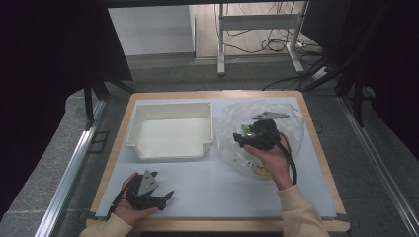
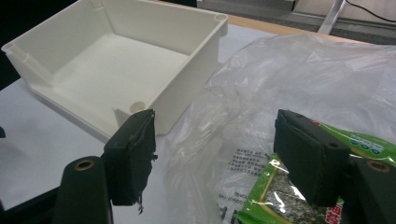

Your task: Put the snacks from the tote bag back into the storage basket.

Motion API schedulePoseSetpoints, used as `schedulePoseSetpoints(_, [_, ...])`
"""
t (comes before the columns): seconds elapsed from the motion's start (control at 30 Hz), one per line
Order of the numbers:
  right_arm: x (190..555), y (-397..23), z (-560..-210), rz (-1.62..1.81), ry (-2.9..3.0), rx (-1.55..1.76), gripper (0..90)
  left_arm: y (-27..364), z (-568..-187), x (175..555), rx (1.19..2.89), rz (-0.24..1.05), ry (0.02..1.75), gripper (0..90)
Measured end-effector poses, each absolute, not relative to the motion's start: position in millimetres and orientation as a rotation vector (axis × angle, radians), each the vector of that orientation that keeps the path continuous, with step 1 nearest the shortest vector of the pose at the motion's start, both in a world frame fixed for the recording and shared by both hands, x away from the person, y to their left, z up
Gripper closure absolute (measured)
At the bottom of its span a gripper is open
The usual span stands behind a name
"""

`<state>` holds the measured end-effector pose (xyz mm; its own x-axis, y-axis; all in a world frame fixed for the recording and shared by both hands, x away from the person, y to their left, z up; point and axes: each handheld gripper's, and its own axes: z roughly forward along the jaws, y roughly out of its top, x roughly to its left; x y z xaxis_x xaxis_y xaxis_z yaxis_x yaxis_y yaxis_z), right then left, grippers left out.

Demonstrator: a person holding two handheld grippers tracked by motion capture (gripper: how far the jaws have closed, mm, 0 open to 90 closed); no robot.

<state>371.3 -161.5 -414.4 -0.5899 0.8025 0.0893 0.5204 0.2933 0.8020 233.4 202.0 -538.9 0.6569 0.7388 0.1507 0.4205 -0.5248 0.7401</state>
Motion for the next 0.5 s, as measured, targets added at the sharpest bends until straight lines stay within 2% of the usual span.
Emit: schedulePoseSetpoints(0.5, [390.3, -174.6, -413.3, 1.159, 2.202, 1.243, 30.7, 201.9, -538.9, 233.4, 2.188, 0.598, 0.895, 13.5])
